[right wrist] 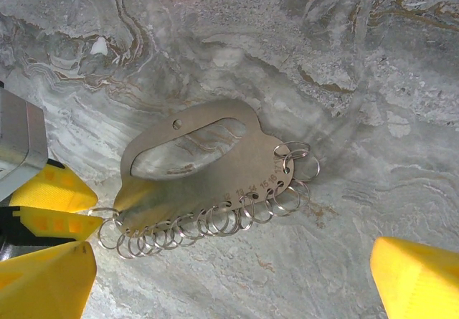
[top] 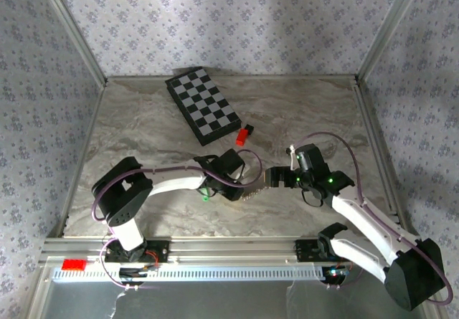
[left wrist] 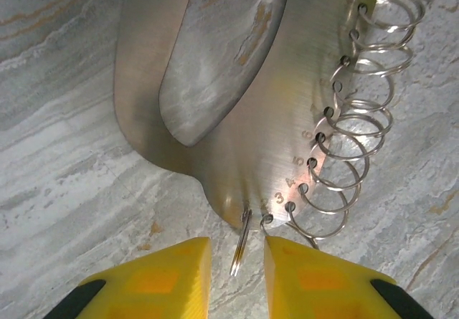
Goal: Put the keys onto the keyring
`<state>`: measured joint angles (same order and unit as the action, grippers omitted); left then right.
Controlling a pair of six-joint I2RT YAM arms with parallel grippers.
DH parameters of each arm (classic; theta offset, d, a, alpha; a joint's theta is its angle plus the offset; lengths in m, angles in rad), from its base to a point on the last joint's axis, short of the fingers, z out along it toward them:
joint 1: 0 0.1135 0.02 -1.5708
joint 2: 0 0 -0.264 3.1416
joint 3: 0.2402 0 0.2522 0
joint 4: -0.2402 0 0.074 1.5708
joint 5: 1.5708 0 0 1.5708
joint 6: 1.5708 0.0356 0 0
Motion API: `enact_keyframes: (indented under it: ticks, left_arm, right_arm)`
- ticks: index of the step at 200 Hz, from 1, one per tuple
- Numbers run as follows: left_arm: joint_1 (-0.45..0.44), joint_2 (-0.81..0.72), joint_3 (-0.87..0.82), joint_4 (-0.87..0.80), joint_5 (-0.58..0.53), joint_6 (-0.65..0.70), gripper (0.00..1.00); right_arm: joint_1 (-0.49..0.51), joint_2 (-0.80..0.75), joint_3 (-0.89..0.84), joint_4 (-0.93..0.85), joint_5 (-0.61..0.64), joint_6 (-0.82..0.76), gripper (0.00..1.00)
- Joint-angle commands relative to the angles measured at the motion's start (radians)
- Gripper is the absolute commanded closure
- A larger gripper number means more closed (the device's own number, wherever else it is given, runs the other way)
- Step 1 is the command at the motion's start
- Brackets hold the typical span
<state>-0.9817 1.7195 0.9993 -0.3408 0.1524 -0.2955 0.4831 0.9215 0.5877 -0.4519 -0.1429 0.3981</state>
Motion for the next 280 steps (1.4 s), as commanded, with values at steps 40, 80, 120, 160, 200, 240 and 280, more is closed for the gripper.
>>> enact_keyframes:
  ticks: [40,80,120,160,200,240,280]
  left_arm:
    - [0.005,0.029,0.055,-0.021,0.025,0.033,0.78]
    - [0.005,0.032,0.054,-0.024,0.023,0.034,0.8]
    - [0.004,0.04,0.053,-0.029,0.01,0.042,0.79]
    - [0.005,0.046,0.053,-0.027,0.009,0.047,0.78]
    - [0.005,0.045,0.055,-0.03,0.012,0.048,0.82]
    - [0.003,0.039,0.054,-0.04,0.011,0.048,0.86]
    - [0.004,0.028,0.046,-0.047,0.007,0.048,0.87]
  right_arm:
    - [0.002,0.002,-0.003,0.003,0.003,-0.02,0.0]
    - [0.001,-0.001,-0.002,0.002,0.004,-0.021,0.0]
    - [0.001,-0.004,-0.002,0.001,0.005,-0.021,0.01]
    - [0.0,-0.004,-0.002,0.0,0.005,-0.022,0.0]
    - [0.001,0.003,-0.003,0.004,0.003,-0.021,0.0]
    - [0.001,0.001,-0.002,0.004,0.003,-0.021,0.0]
    - [0.001,-0.002,-0.002,0.003,0.005,-0.023,0.0]
